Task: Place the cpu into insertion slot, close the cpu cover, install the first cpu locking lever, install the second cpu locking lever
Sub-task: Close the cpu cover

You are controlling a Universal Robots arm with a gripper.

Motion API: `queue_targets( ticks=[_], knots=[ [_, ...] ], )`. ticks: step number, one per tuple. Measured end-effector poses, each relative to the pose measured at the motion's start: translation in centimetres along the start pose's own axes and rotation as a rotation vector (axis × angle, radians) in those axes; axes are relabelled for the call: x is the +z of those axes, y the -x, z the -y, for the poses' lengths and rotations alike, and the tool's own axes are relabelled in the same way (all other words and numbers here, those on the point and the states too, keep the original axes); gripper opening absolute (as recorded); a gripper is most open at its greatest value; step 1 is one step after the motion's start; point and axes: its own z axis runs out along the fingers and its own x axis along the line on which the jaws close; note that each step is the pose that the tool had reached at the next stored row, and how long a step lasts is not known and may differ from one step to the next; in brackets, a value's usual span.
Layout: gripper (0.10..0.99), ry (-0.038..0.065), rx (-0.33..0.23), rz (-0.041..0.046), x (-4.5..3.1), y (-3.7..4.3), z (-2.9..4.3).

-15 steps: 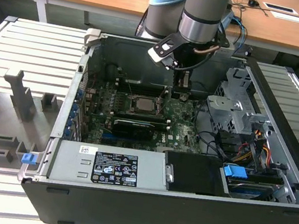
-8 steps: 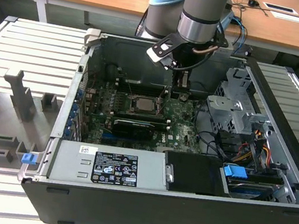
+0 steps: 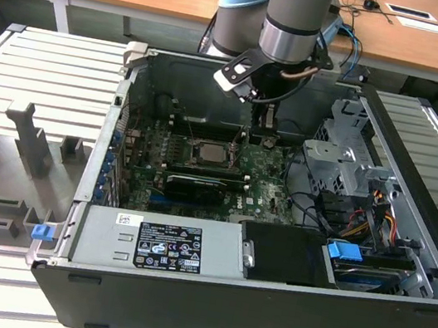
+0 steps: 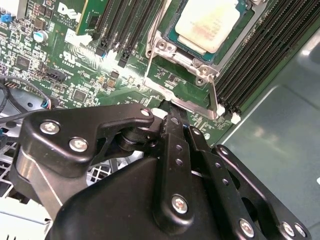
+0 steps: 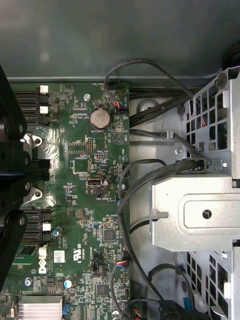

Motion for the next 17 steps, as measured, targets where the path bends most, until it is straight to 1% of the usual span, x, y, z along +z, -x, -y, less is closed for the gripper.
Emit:
queue_targets(
  ticks=[17],
  knots=[
    [0.106, 0.000, 0.000, 0.0000, 0.11, 0.01, 0.37]
  ],
)
